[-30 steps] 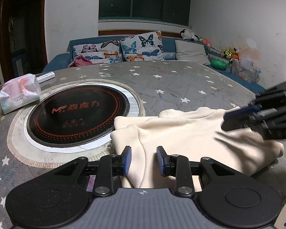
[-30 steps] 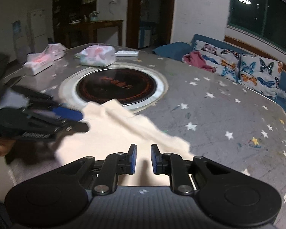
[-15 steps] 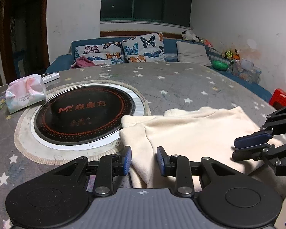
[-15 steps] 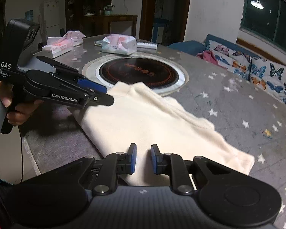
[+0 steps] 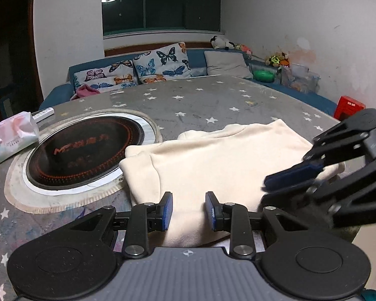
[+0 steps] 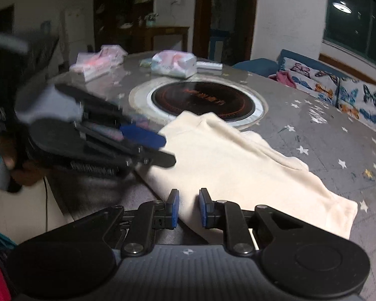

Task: Fold clothes
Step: 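Open both grippers and withdraw them from the folded sweatshirt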

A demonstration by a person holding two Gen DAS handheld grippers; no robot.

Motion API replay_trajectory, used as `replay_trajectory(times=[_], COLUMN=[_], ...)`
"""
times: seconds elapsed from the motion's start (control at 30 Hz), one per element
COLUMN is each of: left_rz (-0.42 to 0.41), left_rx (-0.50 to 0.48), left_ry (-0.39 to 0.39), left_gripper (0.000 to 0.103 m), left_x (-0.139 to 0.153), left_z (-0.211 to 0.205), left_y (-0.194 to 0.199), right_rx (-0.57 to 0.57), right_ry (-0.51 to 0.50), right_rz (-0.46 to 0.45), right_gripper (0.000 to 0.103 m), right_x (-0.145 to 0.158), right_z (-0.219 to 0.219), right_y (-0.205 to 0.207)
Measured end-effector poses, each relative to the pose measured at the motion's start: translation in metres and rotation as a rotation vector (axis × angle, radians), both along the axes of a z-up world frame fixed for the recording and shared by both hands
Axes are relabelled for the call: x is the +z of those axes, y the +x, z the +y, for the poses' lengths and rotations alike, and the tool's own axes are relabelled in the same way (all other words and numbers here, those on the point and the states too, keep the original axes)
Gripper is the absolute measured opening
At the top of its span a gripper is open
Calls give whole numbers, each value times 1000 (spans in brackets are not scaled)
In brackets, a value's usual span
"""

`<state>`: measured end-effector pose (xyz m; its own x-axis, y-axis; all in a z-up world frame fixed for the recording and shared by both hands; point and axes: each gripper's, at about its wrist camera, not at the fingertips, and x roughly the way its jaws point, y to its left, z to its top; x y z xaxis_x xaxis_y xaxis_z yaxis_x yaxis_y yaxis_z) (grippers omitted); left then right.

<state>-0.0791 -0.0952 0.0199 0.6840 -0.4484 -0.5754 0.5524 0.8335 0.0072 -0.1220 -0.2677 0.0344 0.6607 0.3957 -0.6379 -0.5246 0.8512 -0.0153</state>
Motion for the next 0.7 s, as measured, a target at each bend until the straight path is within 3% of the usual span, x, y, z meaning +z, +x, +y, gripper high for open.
replay_trajectory(times=[0.37, 0.7], left_rz=[10, 33], left_rx=[-4, 6], left_ry=[-7, -14], left_gripper=[31, 36], left_x=[-1, 1], left_z=[3, 2], left_y=[0, 2], right_rx=[-179, -222], right_ry=[74, 113], right_rz=[53, 57], right_gripper=[16, 17], right_x=[1, -2], right_z=[-41, -52], right_y=[-5, -8])
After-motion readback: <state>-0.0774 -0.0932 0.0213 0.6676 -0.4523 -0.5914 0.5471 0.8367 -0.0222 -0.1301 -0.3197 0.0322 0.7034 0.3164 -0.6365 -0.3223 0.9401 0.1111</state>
